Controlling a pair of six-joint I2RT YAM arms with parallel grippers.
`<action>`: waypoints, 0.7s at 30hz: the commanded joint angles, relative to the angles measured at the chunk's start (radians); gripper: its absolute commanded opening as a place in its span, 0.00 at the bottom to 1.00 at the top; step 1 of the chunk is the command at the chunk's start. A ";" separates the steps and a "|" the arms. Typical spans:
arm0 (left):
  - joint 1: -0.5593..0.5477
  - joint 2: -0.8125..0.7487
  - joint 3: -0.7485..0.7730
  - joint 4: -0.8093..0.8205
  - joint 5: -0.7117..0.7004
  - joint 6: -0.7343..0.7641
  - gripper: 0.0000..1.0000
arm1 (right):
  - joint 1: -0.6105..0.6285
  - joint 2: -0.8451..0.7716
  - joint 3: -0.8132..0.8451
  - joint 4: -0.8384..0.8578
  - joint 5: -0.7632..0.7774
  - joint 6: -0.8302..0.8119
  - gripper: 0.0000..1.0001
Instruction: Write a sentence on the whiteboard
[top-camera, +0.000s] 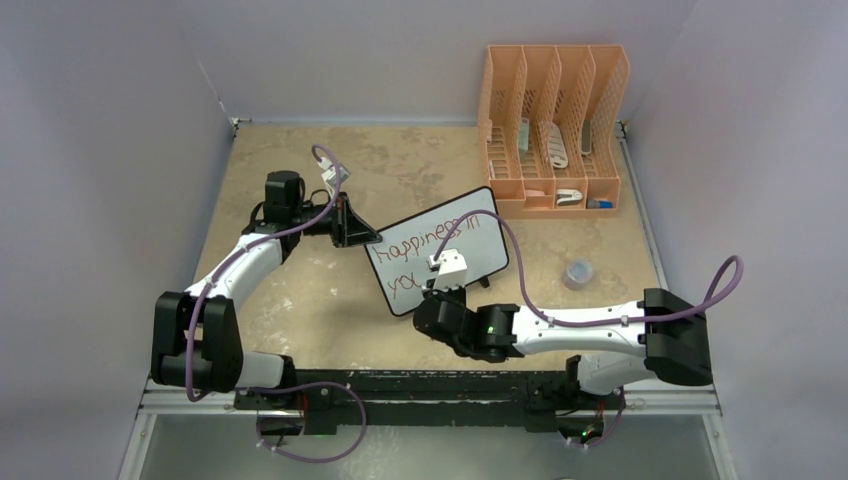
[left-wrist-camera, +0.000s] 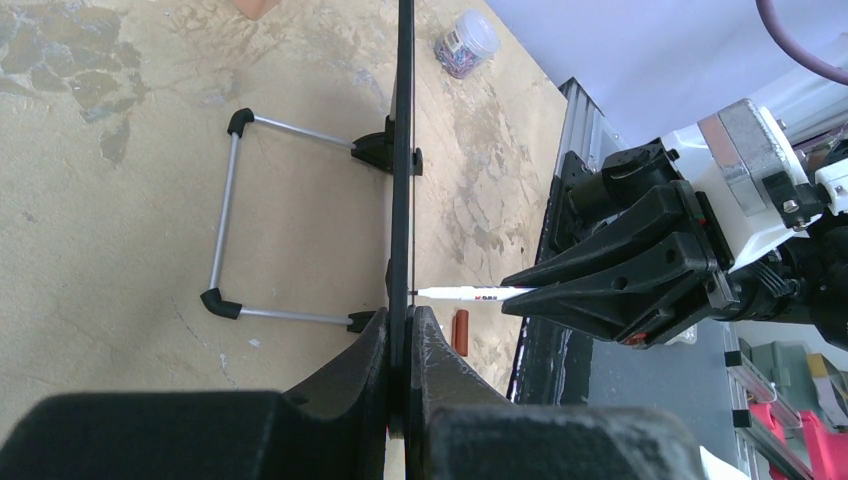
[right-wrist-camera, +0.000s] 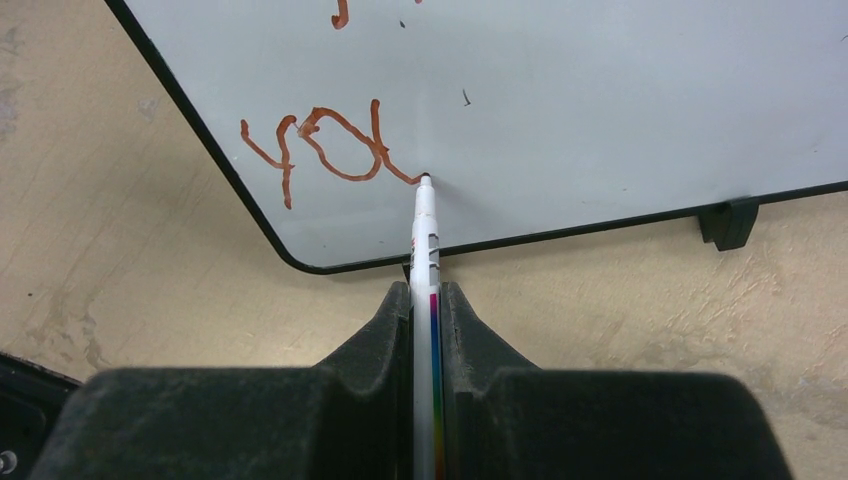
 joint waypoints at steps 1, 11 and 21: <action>-0.014 0.020 -0.002 -0.042 -0.070 0.035 0.00 | -0.008 -0.015 0.023 0.008 0.081 -0.011 0.00; -0.014 0.023 -0.002 -0.041 -0.068 0.033 0.00 | -0.009 -0.011 0.039 0.044 0.110 -0.048 0.00; -0.014 0.023 -0.002 -0.041 -0.070 0.033 0.00 | -0.010 -0.029 0.046 0.099 0.113 -0.098 0.00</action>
